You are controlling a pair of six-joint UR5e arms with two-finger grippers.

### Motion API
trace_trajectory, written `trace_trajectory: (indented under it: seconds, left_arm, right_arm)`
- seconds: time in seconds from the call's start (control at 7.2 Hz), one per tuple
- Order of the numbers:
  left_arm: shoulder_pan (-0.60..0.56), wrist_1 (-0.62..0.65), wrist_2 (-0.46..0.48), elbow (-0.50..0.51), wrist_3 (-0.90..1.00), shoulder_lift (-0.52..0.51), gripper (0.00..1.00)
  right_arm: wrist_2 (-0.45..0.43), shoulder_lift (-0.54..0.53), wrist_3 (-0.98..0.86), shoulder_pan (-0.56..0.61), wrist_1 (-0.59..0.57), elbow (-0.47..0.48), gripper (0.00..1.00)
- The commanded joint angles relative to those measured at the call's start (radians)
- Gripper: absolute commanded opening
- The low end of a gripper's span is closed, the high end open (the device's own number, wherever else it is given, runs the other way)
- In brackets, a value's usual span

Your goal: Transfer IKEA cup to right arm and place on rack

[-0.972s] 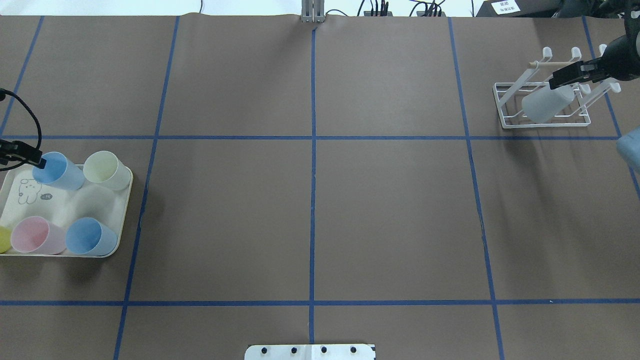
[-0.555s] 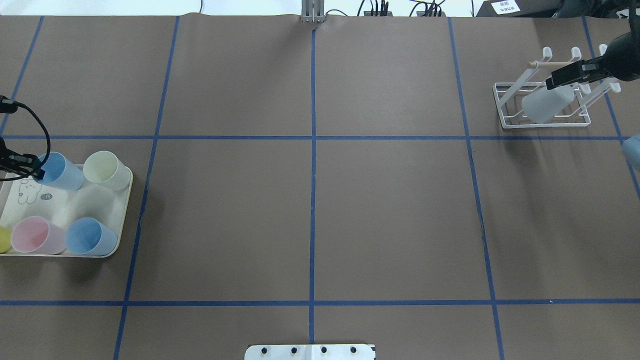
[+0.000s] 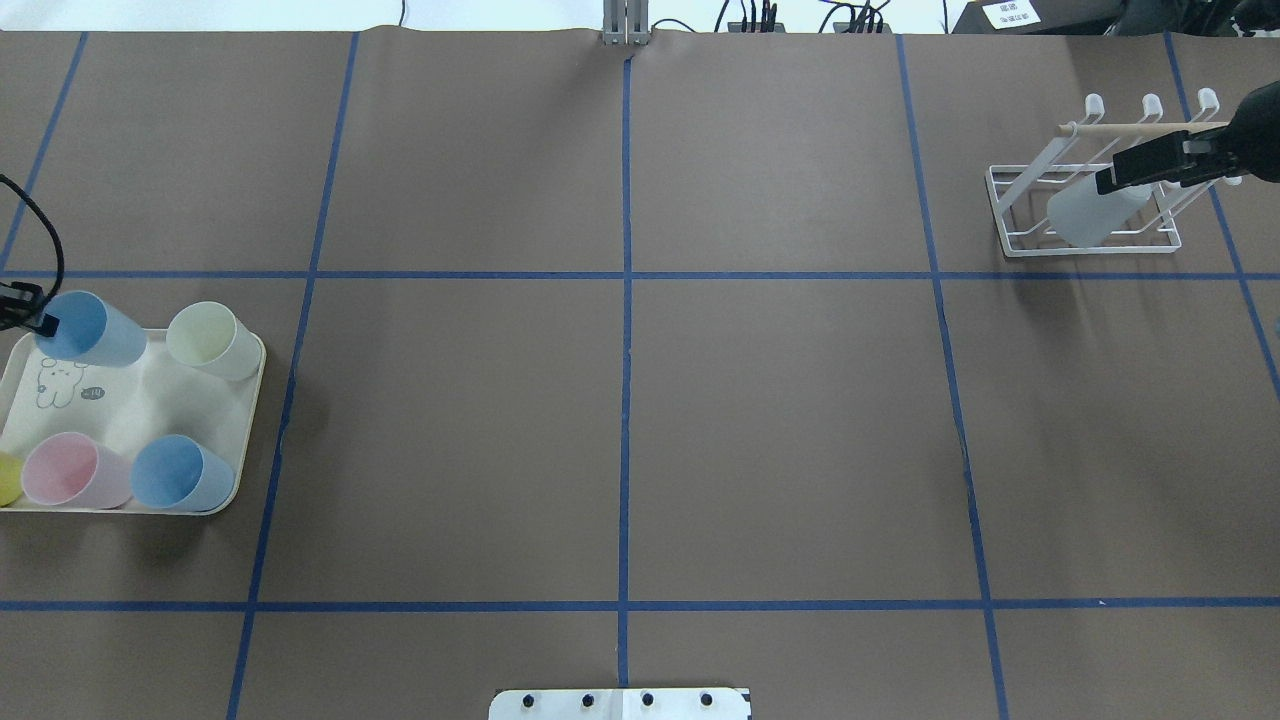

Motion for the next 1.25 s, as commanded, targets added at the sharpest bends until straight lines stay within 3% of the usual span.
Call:
trace_trajectory:
  seconds: [0.0,0.28,0.42,0.69,0.97,1.11]
  left_arm:
    - [-0.062,0.036,-0.139,-0.03,-0.003,-0.006,0.0]
    - [-0.062,-0.002,-0.269,-0.102,-0.136,-0.007,0.0]
    - [-0.061,-0.111,-0.325,-0.128,-0.295,-0.01,0.0]
    - [-0.053,-0.564,-0.345,-0.092,-0.788,-0.027,0.0]
    - [-0.007,-0.834,-0.286,-0.069,-1.135,-0.132,0.0]
    - [0.087,-0.987,-0.12,-0.065,-1.248,-0.172,0.0]
  right_arm:
    - [-0.001,0.014,0.16,-0.065,0.005,0.039,0.99]
    - [-0.002,0.061,0.276,-0.1,0.009,0.066,0.99]
    - [-0.002,0.101,0.351,-0.113,0.009,0.075,0.99]
    - [-0.003,0.129,0.477,-0.136,0.106,0.07,0.99]
    - [-0.002,0.13,0.583,-0.153,0.224,0.067,0.99]
    - [-0.002,0.13,0.608,-0.16,0.276,0.066,0.99]
